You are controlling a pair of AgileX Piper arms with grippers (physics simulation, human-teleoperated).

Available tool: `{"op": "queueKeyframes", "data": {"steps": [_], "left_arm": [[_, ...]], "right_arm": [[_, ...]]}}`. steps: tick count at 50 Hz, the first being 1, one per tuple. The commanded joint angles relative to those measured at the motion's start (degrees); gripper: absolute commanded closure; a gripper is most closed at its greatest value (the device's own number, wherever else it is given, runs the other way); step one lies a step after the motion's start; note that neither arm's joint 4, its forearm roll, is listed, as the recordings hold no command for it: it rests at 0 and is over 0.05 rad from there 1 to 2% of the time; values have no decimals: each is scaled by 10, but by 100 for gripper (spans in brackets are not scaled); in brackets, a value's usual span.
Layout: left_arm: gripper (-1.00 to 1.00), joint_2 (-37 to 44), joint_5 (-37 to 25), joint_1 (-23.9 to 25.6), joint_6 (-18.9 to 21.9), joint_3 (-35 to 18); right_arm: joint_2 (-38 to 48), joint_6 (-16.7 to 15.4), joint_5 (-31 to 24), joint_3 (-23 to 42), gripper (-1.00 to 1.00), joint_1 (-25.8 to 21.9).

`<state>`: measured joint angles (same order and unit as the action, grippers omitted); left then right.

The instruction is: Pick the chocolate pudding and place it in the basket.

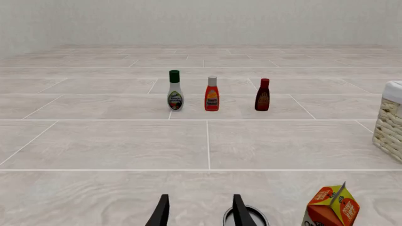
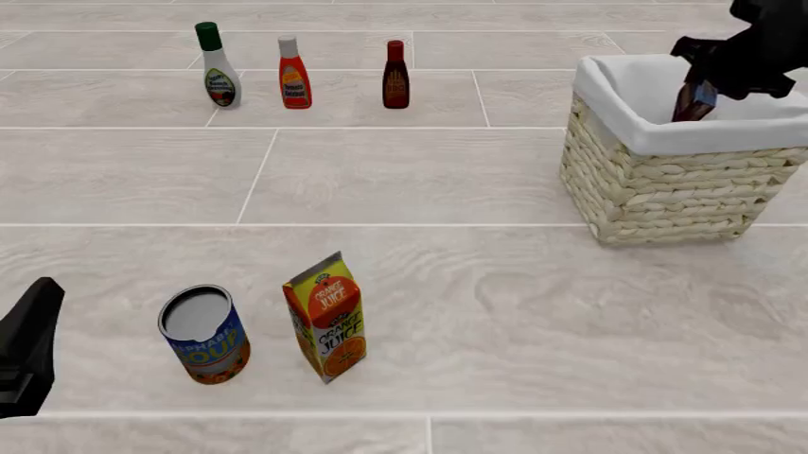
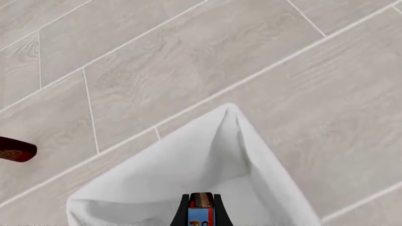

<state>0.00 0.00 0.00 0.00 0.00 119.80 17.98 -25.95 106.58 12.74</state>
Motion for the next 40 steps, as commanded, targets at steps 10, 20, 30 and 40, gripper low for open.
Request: {"op": "queueKeyframes", "data": {"steps": [10,20,30,40], "left_arm": [[-100,0,0,0,0,0],[-100,0,0,0,0,0],[-100,0,0,0,0,0],[-100,0,0,0,0,0]], "right_arm": [[1,4,4,-4,100,-3],[2,10,4,3,-100,-7],[2,14,5,4,-100,-6],[2,16,5,6,-100,-9]]}}
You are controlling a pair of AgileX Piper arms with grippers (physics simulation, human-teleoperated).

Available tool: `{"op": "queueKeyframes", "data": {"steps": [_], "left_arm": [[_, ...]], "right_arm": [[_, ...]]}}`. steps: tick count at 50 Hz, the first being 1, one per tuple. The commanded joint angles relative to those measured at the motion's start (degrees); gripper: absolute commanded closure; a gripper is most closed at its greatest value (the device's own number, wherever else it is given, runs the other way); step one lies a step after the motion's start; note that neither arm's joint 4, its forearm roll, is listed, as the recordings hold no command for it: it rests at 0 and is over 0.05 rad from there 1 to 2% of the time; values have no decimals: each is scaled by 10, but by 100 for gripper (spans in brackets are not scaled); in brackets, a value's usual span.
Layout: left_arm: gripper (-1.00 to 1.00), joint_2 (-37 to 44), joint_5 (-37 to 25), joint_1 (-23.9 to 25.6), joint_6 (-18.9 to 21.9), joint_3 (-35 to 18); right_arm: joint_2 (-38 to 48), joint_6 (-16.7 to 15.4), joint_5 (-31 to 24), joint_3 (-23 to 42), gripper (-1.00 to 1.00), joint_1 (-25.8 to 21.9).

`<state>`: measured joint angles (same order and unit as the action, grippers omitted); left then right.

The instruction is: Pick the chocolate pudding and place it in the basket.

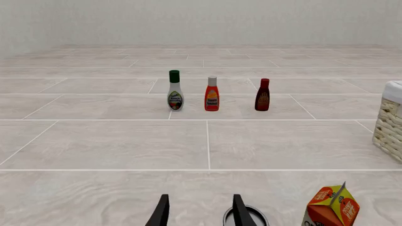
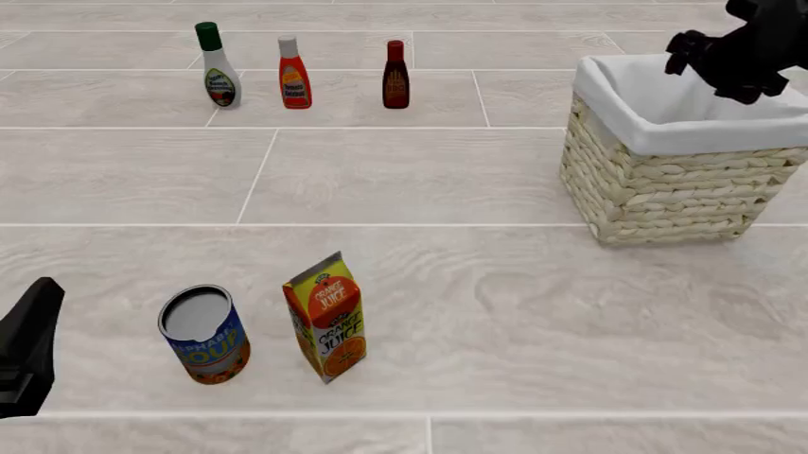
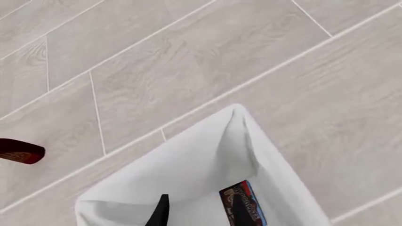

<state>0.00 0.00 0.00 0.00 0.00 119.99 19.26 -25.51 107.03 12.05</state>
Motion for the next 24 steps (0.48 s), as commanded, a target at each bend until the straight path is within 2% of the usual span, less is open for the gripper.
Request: {"op": "queueKeyframes", "data": {"steps": [1,24], "left_arm": [[-100,0,0,0,0,0],[-100,0,0,0,0,0]], "right_arm": [[0,4,0,2,-100,-2],[-12,8,-7,9,-100,-9]]}}
